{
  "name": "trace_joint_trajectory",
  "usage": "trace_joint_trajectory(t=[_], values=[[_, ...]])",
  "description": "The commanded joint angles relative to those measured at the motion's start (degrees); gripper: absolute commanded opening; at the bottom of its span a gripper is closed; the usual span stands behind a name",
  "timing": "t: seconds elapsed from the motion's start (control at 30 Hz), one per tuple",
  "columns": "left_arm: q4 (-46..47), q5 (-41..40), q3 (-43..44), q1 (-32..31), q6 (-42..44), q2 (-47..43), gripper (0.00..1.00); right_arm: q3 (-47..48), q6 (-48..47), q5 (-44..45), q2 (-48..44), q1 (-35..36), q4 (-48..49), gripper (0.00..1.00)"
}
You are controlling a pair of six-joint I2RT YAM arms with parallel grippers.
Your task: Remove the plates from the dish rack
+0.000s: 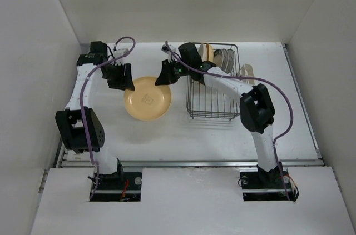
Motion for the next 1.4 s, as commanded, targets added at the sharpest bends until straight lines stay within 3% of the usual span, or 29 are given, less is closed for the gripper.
trace_joint_trajectory(t=[0.0,0.07,0.1,0.17,0.2,0.23,0.3,0.33,0.37,0.43,0.57,0.7,0.9,1.13,1.2,1.3,1.33,1.37], values=[[-1.16,0.76,0.38,0.21,1.68,-0.13,0.44,0.20,2.17,-3.64,-2.19,0.01,5.80,0.00],[-4.06,3.49,1.09,0.21,2.38,0.67,0.24,0.72,2.17,-3.64,-2.19,0.01,5.80,0.00],[-4.85,5.15,1.79,0.21,2.38,1.45,0.00,0.73,2.17,-3.64,-2.19,0.01,5.80,0.00],[-6.00,5.17,2.32,0.21,2.38,2.16,0.00,2.39,2.17,-0.75,-2.19,0.01,3.70,0.00],[-6.00,5.17,2.32,0.21,2.38,2.77,0.00,3.09,1.65,0.13,-2.19,0.01,2.64,0.12],[-6.00,4.47,2.32,0.21,2.38,2.78,0.00,3.97,1.64,2.92,-2.19,0.01,-0.32,0.32],[-4.60,3.94,1.80,0.21,0.90,3.30,0.00,8.09,-1.33,6.80,-2.19,0.01,-4.81,0.53],[-3.99,3.33,1.79,0.21,0.28,3.30,0.00,9.50,-2.13,9.34,-2.19,0.01,-7.10,0.83],[-3.11,3.32,1.18,0.21,-0.42,3.30,0.00,11.17,-2.75,15.02,-2.19,0.01,-10.60,0.92],[-0.65,3.32,0.66,0.91,-2.52,3.30,0.00,11.19,-2.75,19.98,-4.73,-1.39,-12.21,1.00],[4.26,0.09,0.12,2.84,-4.64,6.11,0.00,6.29,1.37,34.89,-14.99,-6.56,-13.63,1.00],[7.53,-2.83,-1.01,2.84,-4.65,9.71,0.00,3.01,3.74,43.70,-20.73,-11.14,-17.29,1.00],[13.95,-5.37,0.20,3.37,-6.93,15.86,0.00,2.05,6.03,44.61,-20.56,-22.65,-27.68,0.70],[12.72,-8.89,8.03,3.37,-10.53,24.05,0.00,-3.93,7.35,50.32,-20.57,-25.21,-28.48,0.66],[12.02,-9.60,8.03,3.37,-10.54,24.57,0.04,-5.85,7.35,51.03,-20.04,-26.79,-28.48,0.66],[10.62,-9.60,7.51,3.37,-9.14,24.57,0.30,-8.84,7.35,49.81,-20.04,-27.49,-26.47,0.58],[10.09,-9.60,7.51,3.37,-9.13,23.88,0.43,-9.38,6.83,48.14,-19.51,-28.11,-25.85,0.56],[9.56,-9.60,6.81,3.37,-8.61,23.35,0.47,-9.90,6.13,46.73,-19.51,-28.11,-25.15,0.53]])
